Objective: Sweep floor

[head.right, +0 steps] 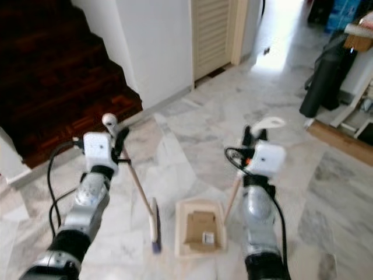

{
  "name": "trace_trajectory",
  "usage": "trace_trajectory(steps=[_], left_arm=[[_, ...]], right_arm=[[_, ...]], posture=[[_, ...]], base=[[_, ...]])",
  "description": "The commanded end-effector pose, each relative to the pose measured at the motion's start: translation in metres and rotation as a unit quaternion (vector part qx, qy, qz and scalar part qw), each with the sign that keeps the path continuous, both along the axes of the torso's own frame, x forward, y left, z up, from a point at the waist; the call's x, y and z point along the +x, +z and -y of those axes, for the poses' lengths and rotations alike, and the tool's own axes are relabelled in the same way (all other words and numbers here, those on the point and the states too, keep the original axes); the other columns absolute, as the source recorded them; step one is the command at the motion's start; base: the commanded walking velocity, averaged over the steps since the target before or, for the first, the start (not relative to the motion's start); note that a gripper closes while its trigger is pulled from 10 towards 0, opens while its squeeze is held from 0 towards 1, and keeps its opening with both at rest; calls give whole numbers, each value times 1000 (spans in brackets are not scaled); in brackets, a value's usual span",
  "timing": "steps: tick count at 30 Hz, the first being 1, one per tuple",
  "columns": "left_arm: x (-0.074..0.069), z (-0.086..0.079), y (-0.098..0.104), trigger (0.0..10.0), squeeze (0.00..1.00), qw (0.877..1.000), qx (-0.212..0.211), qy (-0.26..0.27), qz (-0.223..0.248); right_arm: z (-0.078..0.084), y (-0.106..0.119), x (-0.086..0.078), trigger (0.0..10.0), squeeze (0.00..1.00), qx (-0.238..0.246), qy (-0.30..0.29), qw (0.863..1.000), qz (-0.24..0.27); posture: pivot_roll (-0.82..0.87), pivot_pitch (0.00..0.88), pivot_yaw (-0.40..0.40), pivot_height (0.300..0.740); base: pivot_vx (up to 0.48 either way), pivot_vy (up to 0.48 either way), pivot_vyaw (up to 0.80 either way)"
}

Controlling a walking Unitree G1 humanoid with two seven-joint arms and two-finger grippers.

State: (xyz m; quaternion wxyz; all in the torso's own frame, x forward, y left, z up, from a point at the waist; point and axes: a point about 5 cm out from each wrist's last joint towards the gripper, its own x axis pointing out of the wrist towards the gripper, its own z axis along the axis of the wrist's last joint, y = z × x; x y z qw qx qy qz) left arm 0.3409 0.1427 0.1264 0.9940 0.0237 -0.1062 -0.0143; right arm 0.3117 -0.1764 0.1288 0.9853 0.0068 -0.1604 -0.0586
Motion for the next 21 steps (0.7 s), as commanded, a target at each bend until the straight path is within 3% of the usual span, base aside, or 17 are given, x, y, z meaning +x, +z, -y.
trace_trajectory(steps=[1, 21], left_arm=[[2, 1, 9, 10000, 0, 1000, 8, -5, 22], [2, 0, 9, 10000, 0, 1000, 9, -2, 19]], right_arm=[[1, 16, 2, 10000, 0, 15, -5, 999, 37], [1, 16, 3, 10000, 0, 13, -8, 999, 37]], posture=[[-193, 0, 102, 740], [-194, 0, 110, 740]], base=[[0, 304, 0], [0, 305, 0]])
